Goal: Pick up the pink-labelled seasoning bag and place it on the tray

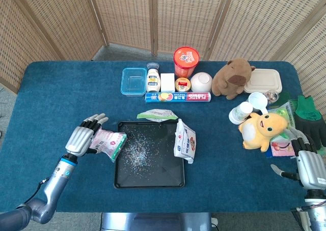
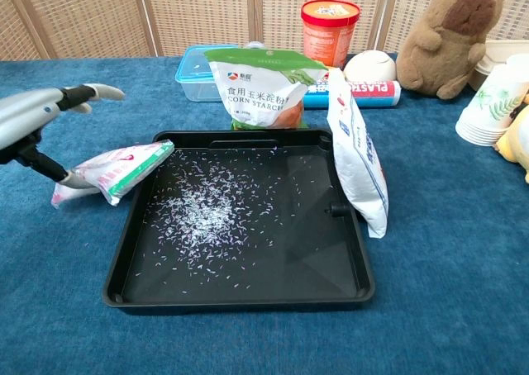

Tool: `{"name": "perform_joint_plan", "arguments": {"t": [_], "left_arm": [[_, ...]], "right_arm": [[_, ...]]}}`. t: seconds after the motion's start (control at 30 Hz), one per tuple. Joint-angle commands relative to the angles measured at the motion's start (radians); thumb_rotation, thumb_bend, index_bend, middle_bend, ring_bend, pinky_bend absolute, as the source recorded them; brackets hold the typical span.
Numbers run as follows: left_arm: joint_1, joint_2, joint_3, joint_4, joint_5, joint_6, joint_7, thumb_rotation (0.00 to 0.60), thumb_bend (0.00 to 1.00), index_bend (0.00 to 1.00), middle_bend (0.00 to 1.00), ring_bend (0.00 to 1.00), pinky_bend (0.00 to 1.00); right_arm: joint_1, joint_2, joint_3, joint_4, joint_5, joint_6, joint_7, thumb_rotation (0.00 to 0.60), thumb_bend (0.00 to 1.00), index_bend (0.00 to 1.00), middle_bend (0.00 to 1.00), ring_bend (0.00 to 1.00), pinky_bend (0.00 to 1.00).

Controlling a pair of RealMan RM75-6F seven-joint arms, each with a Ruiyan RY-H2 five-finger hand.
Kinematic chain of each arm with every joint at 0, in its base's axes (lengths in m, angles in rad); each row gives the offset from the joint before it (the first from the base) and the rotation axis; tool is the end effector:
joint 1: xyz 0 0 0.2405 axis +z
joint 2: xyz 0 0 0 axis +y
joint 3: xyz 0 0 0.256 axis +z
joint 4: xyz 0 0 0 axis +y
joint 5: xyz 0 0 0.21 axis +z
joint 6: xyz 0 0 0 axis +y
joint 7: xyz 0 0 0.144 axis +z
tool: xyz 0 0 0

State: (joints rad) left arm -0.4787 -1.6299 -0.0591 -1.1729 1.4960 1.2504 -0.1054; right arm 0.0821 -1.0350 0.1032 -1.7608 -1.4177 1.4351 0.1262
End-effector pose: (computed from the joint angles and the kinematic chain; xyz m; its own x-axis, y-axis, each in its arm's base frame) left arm -0.2422 0.2944 -0.0036 0.2851 0.1332 0.9492 0.9145 -0.3345 -0.2277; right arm -0.2959 -0.1888 0.1762 0.2009 0.0003 0.9796 -0.9781 0.0556 0.2006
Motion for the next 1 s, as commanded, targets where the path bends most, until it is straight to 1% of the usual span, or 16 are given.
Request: {"name": "perform_joint_plan", "arguments": {"t": [0.03, 0.17, 0.23, 0.33, 0.43, 0.53, 0.63, 0.83, 1.0], "left_arm": [[0.017, 0.028, 0.002, -0.025, 0.017, 0.04, -0.014, 0.6, 0.0, 0.0, 0.0, 0.02, 0.13], [0.037, 0.091, 0.016, -0.069, 0.027, 0.058, 0.005, 0.6, 0.0, 0.0, 0.0, 0.02, 0.13], [0.047, 0.156, 0.032, -0.129, 0.009, 0.028, 0.037, 0.6, 0.0, 0.0, 0.0, 0.02, 0.13], [0.068, 0.243, 0.038, -0.21, -0.022, 0.019, 0.099, 0.6, 0.0, 0.0, 0.0, 0.02, 0.13], [0.093, 0.323, 0.05, -0.283, -0.042, 0.022, 0.13, 0.6, 0.0, 0.0, 0.0, 0.01, 0.13], [0.131, 0.385, 0.055, -0.338, -0.05, 0.064, 0.136, 0.6, 0.0, 0.0, 0.0, 0.01, 0.13], [0.213, 0.451, 0.059, -0.383, -0.075, 0.164, 0.111, 0.6, 0.0, 0.0, 0.0, 0.01, 0.13], [0.295, 0.48, 0.072, -0.415, -0.101, 0.233, 0.097, 0.6, 0.0, 0.0, 0.0, 0.01, 0.13], [0.331, 0.475, 0.073, -0.425, -0.091, 0.271, 0.106, 0.6, 0.0, 0.0, 0.0, 0.01, 0.13]], "right_arm": [[-0.001, 0.002, 0.001, 0.0, 0.0, 0.002, 0.005, 0.6, 0.0, 0.0, 0.0, 0.01, 0.0], [-0.002, 0.006, 0.001, 0.0, -0.001, 0.002, 0.014, 0.6, 0.0, 0.0, 0.0, 0.01, 0.0], [-0.003, 0.008, 0.002, 0.0, -0.002, 0.005, 0.019, 0.6, 0.0, 0.0, 0.0, 0.01, 0.0], [-0.007, 0.011, 0.002, -0.002, -0.004, 0.012, 0.022, 0.6, 0.0, 0.0, 0.0, 0.01, 0.0], [-0.009, 0.012, 0.004, -0.005, -0.003, 0.016, 0.024, 0.6, 0.0, 0.0, 0.0, 0.01, 0.0], [-0.009, 0.012, 0.006, -0.005, 0.001, 0.018, 0.019, 0.6, 0.0, 0.0, 0.0, 0.01, 0.0], [-0.008, 0.008, 0.004, -0.006, -0.002, 0.016, 0.01, 0.6, 0.0, 0.0, 0.0, 0.01, 0.0], [-0.01, 0.004, 0.003, -0.007, -0.009, 0.024, 0.002, 0.6, 0.0, 0.0, 0.0, 0.01, 0.0], [-0.01, -0.001, 0.002, -0.005, -0.007, 0.023, -0.009, 0.6, 0.0, 0.0, 0.0, 0.01, 0.0]]}}
